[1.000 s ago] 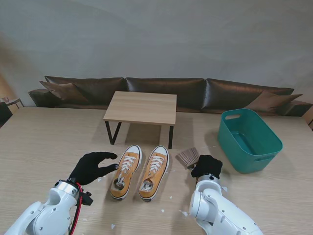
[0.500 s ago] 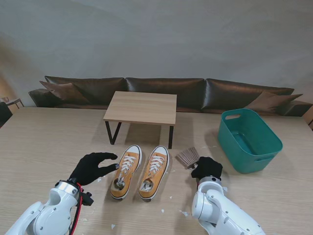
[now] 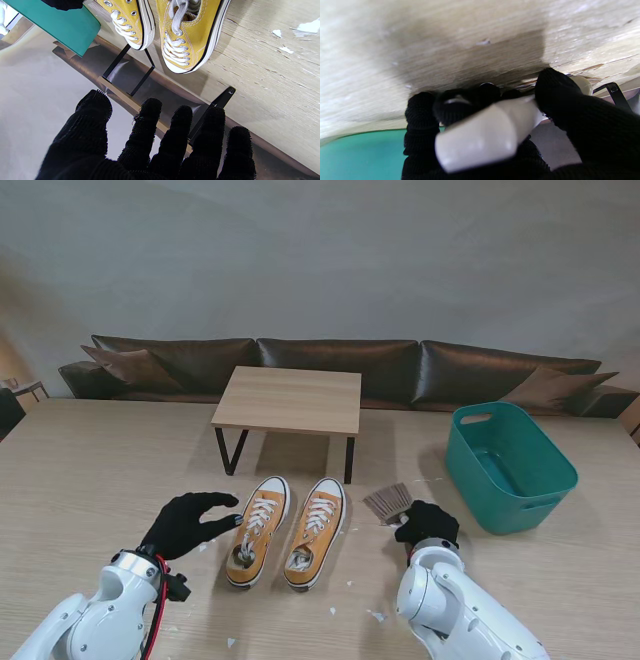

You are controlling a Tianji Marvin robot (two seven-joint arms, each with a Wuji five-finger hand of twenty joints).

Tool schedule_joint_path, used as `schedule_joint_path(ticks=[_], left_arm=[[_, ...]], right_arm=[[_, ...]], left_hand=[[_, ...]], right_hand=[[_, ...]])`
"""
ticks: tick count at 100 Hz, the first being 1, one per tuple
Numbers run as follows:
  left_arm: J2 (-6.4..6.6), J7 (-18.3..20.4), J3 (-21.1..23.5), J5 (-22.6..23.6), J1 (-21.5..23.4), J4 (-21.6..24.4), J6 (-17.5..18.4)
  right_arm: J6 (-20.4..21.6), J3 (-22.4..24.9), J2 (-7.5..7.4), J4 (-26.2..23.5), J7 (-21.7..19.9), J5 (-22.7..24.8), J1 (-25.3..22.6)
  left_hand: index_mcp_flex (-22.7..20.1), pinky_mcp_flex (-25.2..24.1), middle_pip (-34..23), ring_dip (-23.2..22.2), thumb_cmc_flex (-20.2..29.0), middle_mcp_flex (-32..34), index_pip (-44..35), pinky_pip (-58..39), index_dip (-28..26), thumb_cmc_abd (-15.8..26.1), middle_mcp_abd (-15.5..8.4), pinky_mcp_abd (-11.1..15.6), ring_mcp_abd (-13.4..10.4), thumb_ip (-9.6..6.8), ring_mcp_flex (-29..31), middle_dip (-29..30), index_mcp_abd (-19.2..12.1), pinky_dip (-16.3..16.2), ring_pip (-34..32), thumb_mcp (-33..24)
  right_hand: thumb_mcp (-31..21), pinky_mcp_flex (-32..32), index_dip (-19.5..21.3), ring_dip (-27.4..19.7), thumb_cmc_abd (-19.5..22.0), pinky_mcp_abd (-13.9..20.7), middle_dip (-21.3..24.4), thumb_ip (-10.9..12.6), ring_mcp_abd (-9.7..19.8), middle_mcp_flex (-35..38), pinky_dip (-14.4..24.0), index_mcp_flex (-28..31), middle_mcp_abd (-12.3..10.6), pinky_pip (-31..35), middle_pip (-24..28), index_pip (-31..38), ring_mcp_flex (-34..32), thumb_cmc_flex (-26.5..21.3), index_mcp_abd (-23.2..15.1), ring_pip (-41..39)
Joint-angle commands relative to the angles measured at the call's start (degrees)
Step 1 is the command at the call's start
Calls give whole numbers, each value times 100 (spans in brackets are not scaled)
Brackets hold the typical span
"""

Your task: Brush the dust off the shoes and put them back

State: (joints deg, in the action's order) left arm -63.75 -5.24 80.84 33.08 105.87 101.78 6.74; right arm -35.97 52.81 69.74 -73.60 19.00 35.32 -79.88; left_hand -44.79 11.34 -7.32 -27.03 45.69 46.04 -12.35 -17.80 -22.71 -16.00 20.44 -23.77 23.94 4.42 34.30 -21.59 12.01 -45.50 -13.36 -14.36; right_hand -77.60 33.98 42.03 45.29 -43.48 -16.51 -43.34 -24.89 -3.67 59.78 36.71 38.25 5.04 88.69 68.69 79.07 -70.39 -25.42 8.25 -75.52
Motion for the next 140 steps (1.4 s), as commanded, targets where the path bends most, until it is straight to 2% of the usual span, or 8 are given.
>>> schedule_joint_path(ticks=[1, 16, 47, 65, 71, 97, 110, 140], left_arm=[[-30, 100, 13, -26, 30, 45, -21], [-29, 114, 13, -40, 31, 50, -34], [-15, 181, 7, -16, 31, 61, -107], [-5, 246, -13, -24, 9, 43, -164], [-2, 261, -16, -18, 8, 46, -182], [0, 268, -21, -2, 3, 47, -210], [5, 288, -25, 9, -1, 44, -225], [4, 286, -39, 21, -4, 47, -269]], right_arm=[[26, -49, 33, 139, -69, -87, -193], [21, -57, 17, 102, -34, 11, -195], [18, -273, -188, 41, -448, 517, -89], [77, -421, -423, -239, -1181, 796, -59], [92, -465, -462, -283, -1319, 826, -40], [244, -535, -545, -360, -1666, 811, 27], [343, -456, -525, -387, -1630, 707, -5], [679, 159, -612, -1160, -1868, 700, -524]], left_hand=[[-163, -67, 0, -98, 170, 82, -16, 154, -34, 303, 73, -167, 132, -176, -101, -23, 50, -106, -74, 170], [-180, -68, 1, -103, 179, 78, -21, 156, -39, 316, 61, -165, 153, -179, -97, -23, 73, -111, -76, 199], [-180, -65, 4, -110, 216, 69, -14, 155, -38, 362, 77, -157, 139, -189, -101, -21, 74, -124, -76, 240], [-181, -55, 4, -127, 242, 68, -10, 148, -37, 380, 96, -170, 164, -194, -79, -20, 98, -135, -100, 261], [-192, -45, 5, -138, 251, 64, -15, 141, -39, 389, 102, -168, 172, -196, -66, -20, 101, -142, -115, 268], [-207, -20, -2, -189, 279, 83, -18, 123, -41, 413, 134, -178, 198, -202, -30, -25, 138, -164, -179, 291], [-211, -15, -1, -204, 289, 82, -19, 120, -41, 429, 124, -185, 190, -204, -33, -26, 139, -174, -189, 300], [-224, -10, -2, -222, 308, 86, -22, 120, -43, 446, 134, -192, 204, -207, -24, -28, 146, -185, -203, 315]], right_hand=[[-64, 2214, -283, 459, 182, -32, -87, 443, 766, 758, -227, 62, -490, -710, -13, -63, -505, -854, 143, -922], [201, 2552, -609, 779, 151, 36, -372, 558, 944, 1079, -105, 518, -427, -757, -271, -520, -515, -593, 544, -1189], [847, 2642, -496, 895, 1649, -181, -1200, 694, 824, 1417, 265, 1341, -564, -463, -306, -1591, -512, 24, 239, -1652], [1523, 2242, 142, 670, 3007, -66, -1311, 1573, 794, 887, 466, 1273, -616, -130, -294, -1890, -513, 986, -24, -1593], [1678, 2220, 357, 672, 3217, -63, -1346, 1636, 796, 845, 485, 1345, -625, -19, -212, -1772, -514, 1116, -139, -1660], [1723, 2561, 549, 859, 3511, -245, -1325, 1646, 565, 1494, 427, 2202, -423, 360, -290, -1578, -494, 1358, -237, -2093], [1360, 3043, 551, 1099, 3097, -510, -1330, 1647, 432, 2104, 340, 2821, -209, 680, -386, -1599, -480, 1058, -38, -2512], [799, 3241, 768, 1472, 2574, -169, -1246, 1632, 388, 2332, 538, 3618, -60, 1662, 243, -1720, -466, 939, 260, -2914]])
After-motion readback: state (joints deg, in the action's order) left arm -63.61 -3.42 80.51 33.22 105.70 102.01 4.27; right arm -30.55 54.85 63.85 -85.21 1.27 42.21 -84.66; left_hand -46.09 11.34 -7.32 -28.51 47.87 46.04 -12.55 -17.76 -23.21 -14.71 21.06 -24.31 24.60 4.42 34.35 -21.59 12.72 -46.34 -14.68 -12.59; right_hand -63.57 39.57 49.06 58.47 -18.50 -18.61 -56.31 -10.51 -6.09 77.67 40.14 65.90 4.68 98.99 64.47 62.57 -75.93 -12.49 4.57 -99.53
